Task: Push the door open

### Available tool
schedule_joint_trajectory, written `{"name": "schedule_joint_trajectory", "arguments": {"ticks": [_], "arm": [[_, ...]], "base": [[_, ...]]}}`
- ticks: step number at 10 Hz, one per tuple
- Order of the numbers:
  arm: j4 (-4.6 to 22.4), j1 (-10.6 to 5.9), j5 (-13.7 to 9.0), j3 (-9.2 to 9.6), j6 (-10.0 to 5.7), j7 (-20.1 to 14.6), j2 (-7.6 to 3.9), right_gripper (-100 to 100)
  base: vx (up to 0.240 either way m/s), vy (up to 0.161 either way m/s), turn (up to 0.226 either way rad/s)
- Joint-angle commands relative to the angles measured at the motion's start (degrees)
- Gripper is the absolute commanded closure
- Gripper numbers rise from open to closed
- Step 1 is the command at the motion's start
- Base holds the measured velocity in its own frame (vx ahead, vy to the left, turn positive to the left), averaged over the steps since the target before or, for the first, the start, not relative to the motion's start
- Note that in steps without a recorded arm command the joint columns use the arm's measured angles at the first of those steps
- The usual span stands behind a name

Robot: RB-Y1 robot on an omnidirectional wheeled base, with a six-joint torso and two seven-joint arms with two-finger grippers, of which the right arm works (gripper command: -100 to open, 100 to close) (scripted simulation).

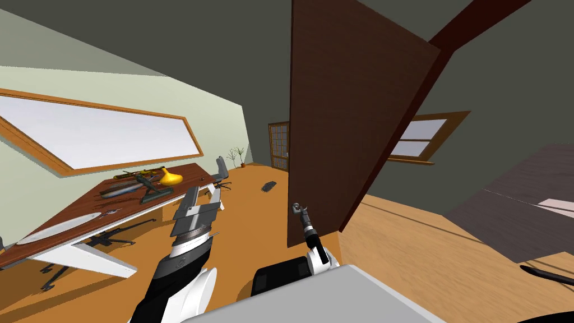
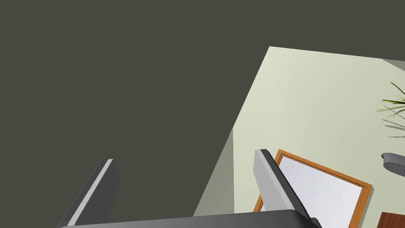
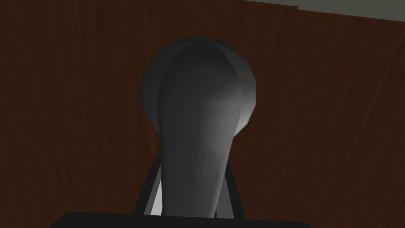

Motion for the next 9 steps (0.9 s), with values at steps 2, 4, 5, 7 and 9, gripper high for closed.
{"name": "schedule_joint_trajectory", "arguments": {"ticks": [2,4,5,7,9], "arm": [[-0.22,-0.47,-0.71,-1.79,0.08,0.43,0.59,100],[0.29,-0.44,-0.85,-2.18,-0.14,0.57,0.80,100],[0.24,-0.63,-1.43,-3.39,-0.24,0.89,-0.02,100],[0.32,-0.74,-1.95,-4.45,-0.26,1.19,-0.47,100],[0.41,-0.87,-2.56,-5.69,-0.28,1.55,-0.63,100]], "base": [[0.191,0.103,-0.067],[0.125,0.071,-0.051],[0.120,0.056,-0.065],[0.185,0.094,-0.061],[0.198,0.087,-0.060]]}}
